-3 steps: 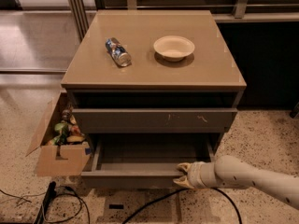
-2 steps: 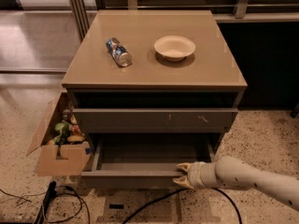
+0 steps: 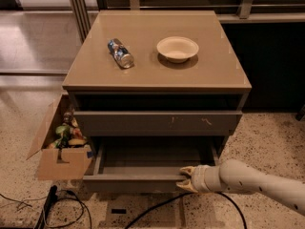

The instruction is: Open middle drawer

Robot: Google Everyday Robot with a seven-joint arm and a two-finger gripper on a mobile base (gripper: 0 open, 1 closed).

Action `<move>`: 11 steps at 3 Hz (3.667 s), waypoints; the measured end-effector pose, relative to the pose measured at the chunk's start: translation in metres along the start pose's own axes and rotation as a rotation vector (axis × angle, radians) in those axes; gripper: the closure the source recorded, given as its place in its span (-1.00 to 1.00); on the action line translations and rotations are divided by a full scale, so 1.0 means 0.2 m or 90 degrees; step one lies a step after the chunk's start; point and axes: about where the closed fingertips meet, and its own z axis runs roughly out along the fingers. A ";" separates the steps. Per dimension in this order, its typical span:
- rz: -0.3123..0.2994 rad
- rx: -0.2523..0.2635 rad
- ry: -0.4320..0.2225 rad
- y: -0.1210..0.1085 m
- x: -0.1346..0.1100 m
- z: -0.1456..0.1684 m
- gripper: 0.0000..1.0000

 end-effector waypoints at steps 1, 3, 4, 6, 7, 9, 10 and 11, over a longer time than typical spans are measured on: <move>0.000 0.000 0.000 0.00 0.00 0.00 -0.26; 0.000 0.000 0.000 0.00 0.00 0.00 -1.00; -0.001 -0.010 -0.003 0.00 -0.01 0.01 -1.00; 0.022 -0.044 -0.064 0.14 0.06 0.03 -0.23; 0.022 -0.044 -0.064 0.12 0.04 0.01 0.24; 0.022 -0.044 -0.064 0.10 0.01 -0.02 1.00; 0.022 -0.044 -0.068 0.17 0.04 -0.05 1.00; 0.022 -0.044 -0.068 0.16 0.03 -0.05 0.98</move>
Offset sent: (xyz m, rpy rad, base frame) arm 0.0000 0.0000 0.0000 0.0000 0.0000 0.0000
